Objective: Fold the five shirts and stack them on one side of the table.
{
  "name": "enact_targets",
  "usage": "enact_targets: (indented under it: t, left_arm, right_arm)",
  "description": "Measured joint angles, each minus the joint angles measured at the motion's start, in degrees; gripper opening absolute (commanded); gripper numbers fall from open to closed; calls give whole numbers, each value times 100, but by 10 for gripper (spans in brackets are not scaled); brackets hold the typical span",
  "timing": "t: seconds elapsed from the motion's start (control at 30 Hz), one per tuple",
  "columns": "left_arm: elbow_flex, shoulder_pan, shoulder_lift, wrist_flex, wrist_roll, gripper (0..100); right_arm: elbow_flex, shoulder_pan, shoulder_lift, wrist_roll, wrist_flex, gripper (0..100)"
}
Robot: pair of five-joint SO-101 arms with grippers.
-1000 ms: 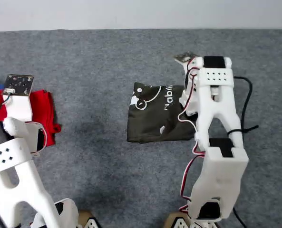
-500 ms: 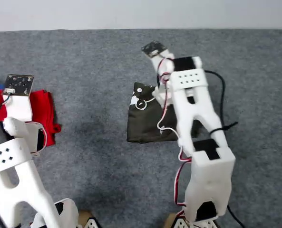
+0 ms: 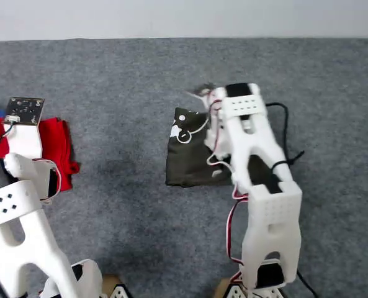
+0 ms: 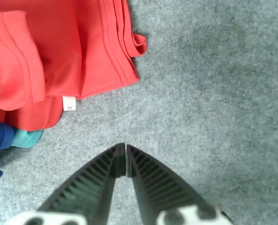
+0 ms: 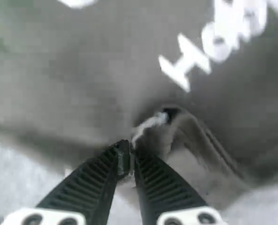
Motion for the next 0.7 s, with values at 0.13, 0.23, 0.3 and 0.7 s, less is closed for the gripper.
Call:
enact_targets:
  t: [0.13, 0.23, 0.3, 0.7]
  left_arm:
    - [0, 0, 0, 0, 0, 9]
    - [0, 0, 0, 0, 0, 9]
    - [0, 0, 0, 0, 0, 9]
    - [0, 0, 0, 0, 0, 8]
  right_arm:
    - [158, 527, -44, 0, 229, 9]
    - [246, 844, -308, -9, 229, 9]
    - [246, 853, -589, -9, 229, 9]
    - [246, 352, -1116, -9, 97, 9]
